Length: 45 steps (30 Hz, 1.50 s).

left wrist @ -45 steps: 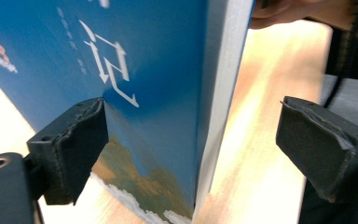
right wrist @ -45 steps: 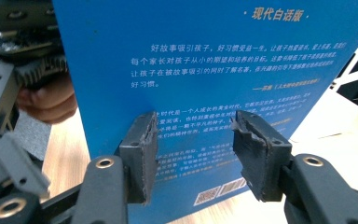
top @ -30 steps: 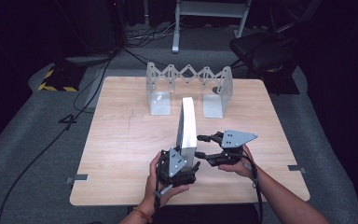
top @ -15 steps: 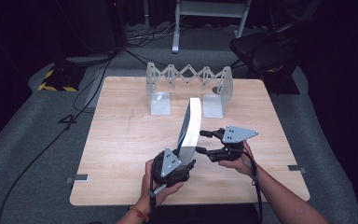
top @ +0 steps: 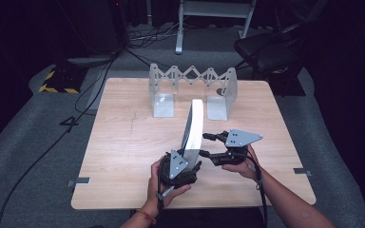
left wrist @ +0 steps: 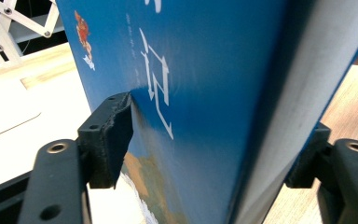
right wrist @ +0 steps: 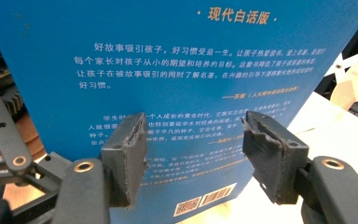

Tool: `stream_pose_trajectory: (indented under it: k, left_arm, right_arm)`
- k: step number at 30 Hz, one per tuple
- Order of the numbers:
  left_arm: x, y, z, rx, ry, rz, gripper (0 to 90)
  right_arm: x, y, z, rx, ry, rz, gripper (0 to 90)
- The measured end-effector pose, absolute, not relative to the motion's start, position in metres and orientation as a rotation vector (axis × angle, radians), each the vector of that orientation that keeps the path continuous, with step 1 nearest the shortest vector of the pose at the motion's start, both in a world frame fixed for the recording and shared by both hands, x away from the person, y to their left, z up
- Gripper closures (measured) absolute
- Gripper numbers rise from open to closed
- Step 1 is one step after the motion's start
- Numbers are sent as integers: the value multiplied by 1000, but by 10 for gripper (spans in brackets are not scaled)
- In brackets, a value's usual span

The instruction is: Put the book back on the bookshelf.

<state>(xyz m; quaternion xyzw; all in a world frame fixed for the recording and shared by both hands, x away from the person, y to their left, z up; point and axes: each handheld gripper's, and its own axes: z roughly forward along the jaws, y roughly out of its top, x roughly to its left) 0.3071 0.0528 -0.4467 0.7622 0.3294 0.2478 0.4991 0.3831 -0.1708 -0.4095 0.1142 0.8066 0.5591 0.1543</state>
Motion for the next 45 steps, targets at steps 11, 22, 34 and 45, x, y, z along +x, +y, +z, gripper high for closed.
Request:
stream_pose_trajectory:
  k: [11, 22, 34, 45]
  left_arm:
    - [313, 71, -446, 1810, 797, 578, 582]
    - [333, 68, -447, 1792, 682, 351, 551]
    - [332, 56, -440, 1783, 538, 187, 576]
    - [339, 88, -442, 1808, 464, 75, 576]
  right_arm:
    - [393, -175, -414, 381, 2327, 1582, 373]
    - [406, -215, -421, 463, 2331, 1453, 368]
    - [408, -330, -448, 741, 2278, 1292, 355]
    - [405, -317, -453, 624, 2384, 1323, 344]
